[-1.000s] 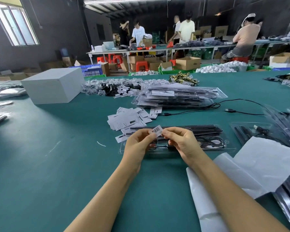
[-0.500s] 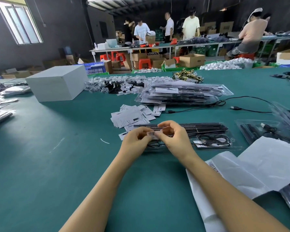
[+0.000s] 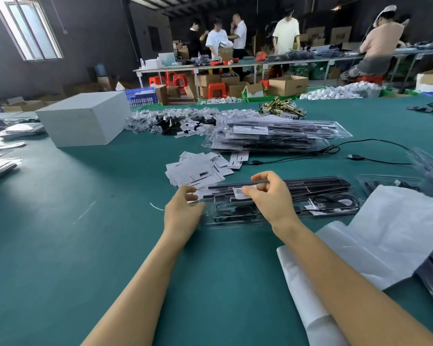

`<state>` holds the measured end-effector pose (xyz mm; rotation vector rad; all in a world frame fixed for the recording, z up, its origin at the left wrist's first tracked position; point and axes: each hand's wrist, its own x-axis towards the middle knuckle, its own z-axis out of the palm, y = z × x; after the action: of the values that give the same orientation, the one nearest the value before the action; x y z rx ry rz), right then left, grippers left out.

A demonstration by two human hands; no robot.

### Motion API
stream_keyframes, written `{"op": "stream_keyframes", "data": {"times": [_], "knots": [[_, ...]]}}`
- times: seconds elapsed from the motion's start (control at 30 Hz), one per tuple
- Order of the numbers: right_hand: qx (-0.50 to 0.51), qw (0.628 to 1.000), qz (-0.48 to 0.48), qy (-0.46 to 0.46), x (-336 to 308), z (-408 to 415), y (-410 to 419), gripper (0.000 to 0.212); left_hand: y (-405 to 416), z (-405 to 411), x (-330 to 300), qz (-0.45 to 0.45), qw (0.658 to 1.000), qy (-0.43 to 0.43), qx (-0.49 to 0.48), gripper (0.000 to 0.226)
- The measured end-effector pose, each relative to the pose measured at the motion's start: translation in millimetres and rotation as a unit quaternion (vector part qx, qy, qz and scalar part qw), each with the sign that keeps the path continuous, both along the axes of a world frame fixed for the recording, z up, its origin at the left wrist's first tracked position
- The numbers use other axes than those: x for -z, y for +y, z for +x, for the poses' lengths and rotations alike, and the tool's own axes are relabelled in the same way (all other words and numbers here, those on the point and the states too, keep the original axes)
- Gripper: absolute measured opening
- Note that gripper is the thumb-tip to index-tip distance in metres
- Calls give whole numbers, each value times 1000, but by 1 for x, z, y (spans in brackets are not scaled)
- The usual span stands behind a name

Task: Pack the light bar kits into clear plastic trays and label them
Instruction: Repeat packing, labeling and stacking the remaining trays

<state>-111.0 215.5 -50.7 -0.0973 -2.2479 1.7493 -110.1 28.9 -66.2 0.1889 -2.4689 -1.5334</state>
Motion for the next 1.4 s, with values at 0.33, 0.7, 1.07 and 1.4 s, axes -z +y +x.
{"op": "stream_keyframes", "data": {"times": [0.33,0.7,1.07,1.4], "knots": [[-39,986,148,-59,-1,4,-6,22,25,5,3,10,998,29,58,13],[-36,987,145,-66,-1,6,-8,15,25,3,4,61,995,15,83,5],[-79,979,163,-96,-6,3,0,10,22,1,0,46,993,2,109,9],[-82,962,229,-122,-7,0,3,19,25,3,-2,3,993,12,120,13]]}}
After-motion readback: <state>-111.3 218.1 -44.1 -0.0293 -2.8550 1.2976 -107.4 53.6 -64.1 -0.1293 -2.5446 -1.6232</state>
